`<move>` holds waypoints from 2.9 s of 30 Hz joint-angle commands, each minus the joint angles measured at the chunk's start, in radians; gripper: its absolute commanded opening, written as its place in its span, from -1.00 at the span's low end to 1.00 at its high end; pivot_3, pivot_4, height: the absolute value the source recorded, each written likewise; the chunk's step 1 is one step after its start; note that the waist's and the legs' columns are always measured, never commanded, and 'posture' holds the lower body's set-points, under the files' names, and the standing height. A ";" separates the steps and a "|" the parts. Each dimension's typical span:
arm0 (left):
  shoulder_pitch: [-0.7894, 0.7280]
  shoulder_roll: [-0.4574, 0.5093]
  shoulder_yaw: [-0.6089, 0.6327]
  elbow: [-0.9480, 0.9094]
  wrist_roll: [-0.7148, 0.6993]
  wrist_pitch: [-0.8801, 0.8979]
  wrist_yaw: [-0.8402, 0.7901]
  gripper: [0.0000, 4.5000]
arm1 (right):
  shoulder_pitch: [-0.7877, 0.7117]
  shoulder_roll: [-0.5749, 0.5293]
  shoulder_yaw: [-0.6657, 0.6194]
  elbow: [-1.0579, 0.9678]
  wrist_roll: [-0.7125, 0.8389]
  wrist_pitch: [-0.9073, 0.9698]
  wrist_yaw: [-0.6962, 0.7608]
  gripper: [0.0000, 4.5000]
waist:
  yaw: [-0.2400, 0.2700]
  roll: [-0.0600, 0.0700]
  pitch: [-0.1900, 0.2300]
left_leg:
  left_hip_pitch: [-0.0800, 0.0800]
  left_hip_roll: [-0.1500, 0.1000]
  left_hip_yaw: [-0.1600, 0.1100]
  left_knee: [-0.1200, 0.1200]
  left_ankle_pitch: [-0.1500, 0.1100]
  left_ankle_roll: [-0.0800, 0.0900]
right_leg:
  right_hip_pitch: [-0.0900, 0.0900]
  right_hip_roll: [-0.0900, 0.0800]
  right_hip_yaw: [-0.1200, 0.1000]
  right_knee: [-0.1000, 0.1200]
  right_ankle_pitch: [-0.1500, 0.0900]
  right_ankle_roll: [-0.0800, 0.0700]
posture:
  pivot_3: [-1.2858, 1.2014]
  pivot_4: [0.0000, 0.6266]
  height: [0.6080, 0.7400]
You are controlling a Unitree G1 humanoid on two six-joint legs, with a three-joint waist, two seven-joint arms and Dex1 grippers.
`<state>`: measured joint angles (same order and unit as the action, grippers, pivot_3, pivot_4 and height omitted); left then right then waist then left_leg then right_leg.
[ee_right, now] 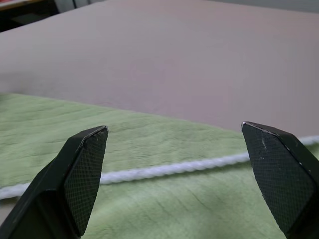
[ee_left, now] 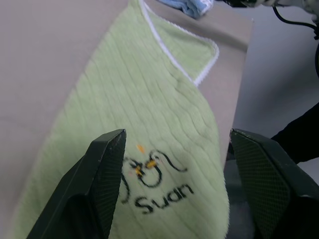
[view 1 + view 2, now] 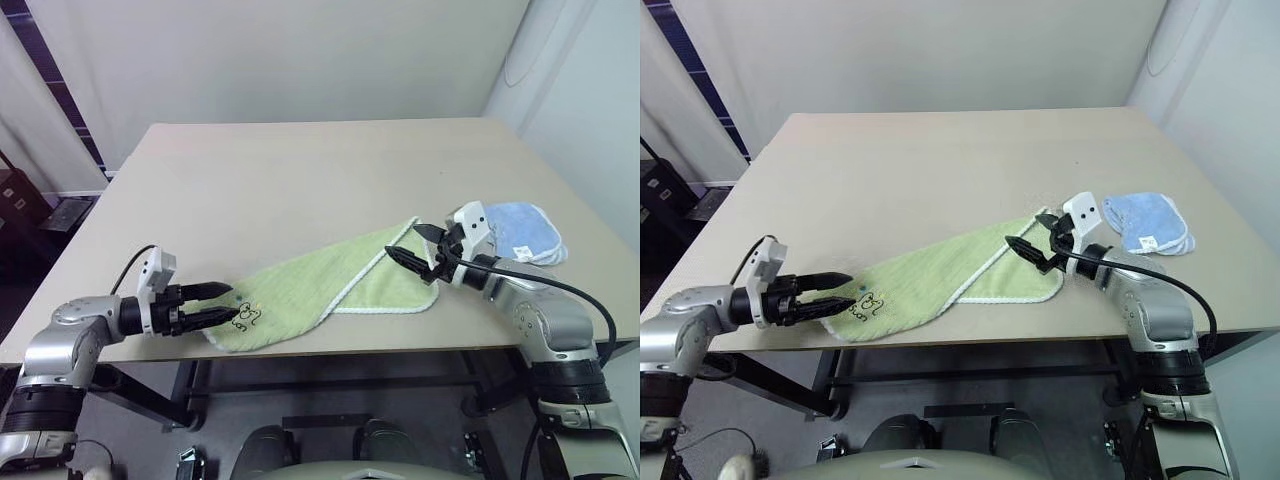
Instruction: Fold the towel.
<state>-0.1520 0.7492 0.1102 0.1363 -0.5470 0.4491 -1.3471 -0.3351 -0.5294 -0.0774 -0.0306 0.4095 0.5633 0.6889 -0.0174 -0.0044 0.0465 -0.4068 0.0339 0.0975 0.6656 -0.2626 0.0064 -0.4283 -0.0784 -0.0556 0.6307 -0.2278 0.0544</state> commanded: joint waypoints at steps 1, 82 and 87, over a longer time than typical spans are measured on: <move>-0.039 -0.004 -0.009 0.004 0.016 -0.034 -0.007 0.57 | -0.050 -0.003 -0.019 0.019 -0.004 -0.014 -0.005 0.99 | 0.003 0.000 0.000 | 0.000 0.000 0.000 0.000 0.000 0.000 | 0.000 0.000 0.000 0.000 0.000 0.000 | 0.03 -1.00 1.00; 0.116 -0.078 0.125 -0.197 -0.034 -0.034 0.211 0.57 | -0.738 0.239 -0.155 1.388 -0.395 -0.386 -0.406 -0.99 | -0.052 0.001 0.000 | 0.001 0.000 0.002 0.000 0.000 0.000 | 0.001 0.001 0.002 0.002 0.002 0.003 | 0.03 -1.00 1.00; 0.045 -0.100 0.090 -0.140 -0.017 -0.053 0.212 0.57 | -0.805 0.206 -0.190 1.365 -0.358 -0.395 -0.351 -0.99 | -0.051 0.001 0.000 | 0.001 -0.001 0.002 0.000 0.000 0.000 | 0.001 0.000 0.002 0.002 0.002 0.003 | 0.03 -1.00 1.00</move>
<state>-0.0774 0.6536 0.2081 -0.0067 -0.5678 0.4203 -1.1348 -1.0702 -0.2994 -0.2452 1.3619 0.0250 0.1906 0.3209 -0.0686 -0.0030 0.0469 -0.4058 0.0332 0.0994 0.6657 -0.2622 0.0067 -0.4276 -0.0780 -0.0533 0.6328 -0.2261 0.0571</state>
